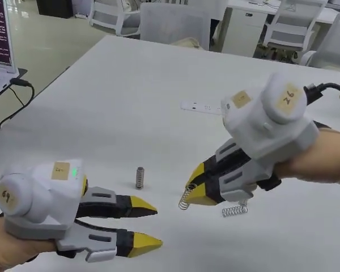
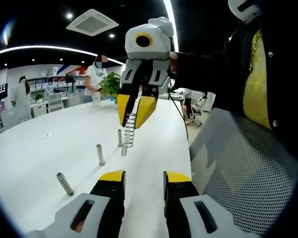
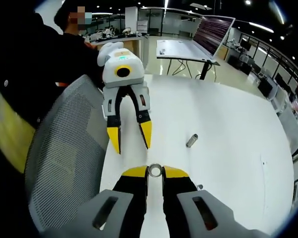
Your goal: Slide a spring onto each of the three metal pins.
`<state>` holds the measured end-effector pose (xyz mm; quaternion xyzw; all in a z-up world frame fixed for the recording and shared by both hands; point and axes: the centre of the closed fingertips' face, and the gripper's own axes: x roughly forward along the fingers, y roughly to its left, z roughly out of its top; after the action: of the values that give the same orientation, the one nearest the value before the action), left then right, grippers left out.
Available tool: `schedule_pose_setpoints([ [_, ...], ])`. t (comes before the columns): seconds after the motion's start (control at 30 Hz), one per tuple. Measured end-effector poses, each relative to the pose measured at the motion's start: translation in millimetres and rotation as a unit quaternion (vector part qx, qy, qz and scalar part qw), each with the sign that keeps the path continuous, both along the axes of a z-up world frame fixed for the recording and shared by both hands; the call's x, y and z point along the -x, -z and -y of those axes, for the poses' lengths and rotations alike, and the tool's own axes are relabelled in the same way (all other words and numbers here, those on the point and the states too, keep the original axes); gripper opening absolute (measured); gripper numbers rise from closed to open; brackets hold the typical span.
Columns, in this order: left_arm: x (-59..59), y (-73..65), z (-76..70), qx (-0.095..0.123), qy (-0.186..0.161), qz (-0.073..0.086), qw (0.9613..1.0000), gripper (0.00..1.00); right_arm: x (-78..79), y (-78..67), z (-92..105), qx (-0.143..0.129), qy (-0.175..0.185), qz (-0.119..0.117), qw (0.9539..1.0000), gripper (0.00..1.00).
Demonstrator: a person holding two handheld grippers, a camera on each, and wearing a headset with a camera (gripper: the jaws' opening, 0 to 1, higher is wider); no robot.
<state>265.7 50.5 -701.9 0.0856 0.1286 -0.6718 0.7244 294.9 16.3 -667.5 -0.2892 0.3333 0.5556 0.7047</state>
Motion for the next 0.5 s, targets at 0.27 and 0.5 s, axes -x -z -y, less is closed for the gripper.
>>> schedule_pose_setpoints([
  [0.27,-2.9,2.0,-0.8,0.006,-0.012,-0.006,0.9999,0.37,-20.4,7.9,20.5,0.008,0.036,0.007,0.9993,0.07],
  [0.5,-4.2,7.7,-2.2,0.007,-0.019,-0.015,0.9997,0.45,-32.4,14.5,27.4,0.017,0.047,0.011,0.9987,0.08],
])
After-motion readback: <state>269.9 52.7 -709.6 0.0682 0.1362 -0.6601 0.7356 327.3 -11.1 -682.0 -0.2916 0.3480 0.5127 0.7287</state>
